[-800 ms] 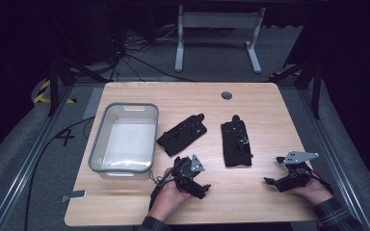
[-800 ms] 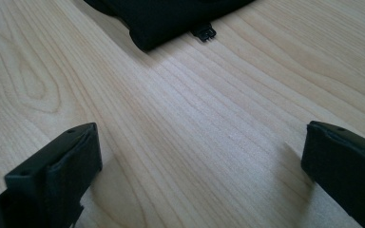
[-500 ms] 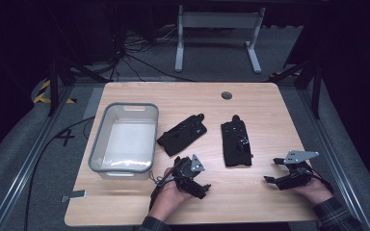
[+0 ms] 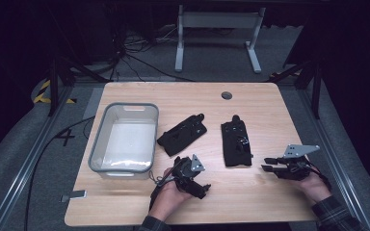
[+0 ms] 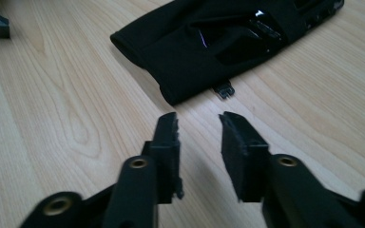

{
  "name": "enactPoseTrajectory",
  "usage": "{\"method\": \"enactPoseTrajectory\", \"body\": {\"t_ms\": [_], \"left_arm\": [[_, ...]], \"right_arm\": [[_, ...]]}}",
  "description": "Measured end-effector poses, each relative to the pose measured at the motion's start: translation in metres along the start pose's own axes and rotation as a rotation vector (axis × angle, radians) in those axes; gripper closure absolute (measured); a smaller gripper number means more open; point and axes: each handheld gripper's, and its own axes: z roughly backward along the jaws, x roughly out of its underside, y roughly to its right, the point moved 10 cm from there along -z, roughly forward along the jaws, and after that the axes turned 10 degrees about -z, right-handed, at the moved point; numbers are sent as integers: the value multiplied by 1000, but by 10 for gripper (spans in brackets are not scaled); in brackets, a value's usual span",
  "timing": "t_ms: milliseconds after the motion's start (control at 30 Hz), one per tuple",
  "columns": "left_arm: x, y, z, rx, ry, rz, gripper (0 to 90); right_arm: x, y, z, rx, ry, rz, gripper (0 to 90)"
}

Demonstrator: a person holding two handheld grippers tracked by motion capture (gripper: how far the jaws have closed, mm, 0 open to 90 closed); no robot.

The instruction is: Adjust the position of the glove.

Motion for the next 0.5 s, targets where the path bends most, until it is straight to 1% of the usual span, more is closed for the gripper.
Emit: {"method": "enactPoseTrajectory", "body": {"t_ms": [100, 167, 233, 267, 367, 500], "left_arm": [[0, 0, 0, 1, 0, 1, 0], [0, 0, 0, 0, 0, 0, 0], [0, 0, 0, -1, 0, 2, 0], [0, 0, 0, -2, 0, 3, 0], [0, 0, 0, -2, 0, 3, 1], [0, 0, 0, -2, 0, 3, 1]], "right_arm": [[-6, -5, -3, -28, 4, 1, 821], [-8, -6, -4, -28, 2, 4, 838], [-11, -9, -7, -38, -11, 12, 885], [-13, -10, -8, -39, -10, 11, 893], [-19, -13, -12, -65, -11, 15, 896], [-26, -15, -19, -70, -9, 33, 895]]}}
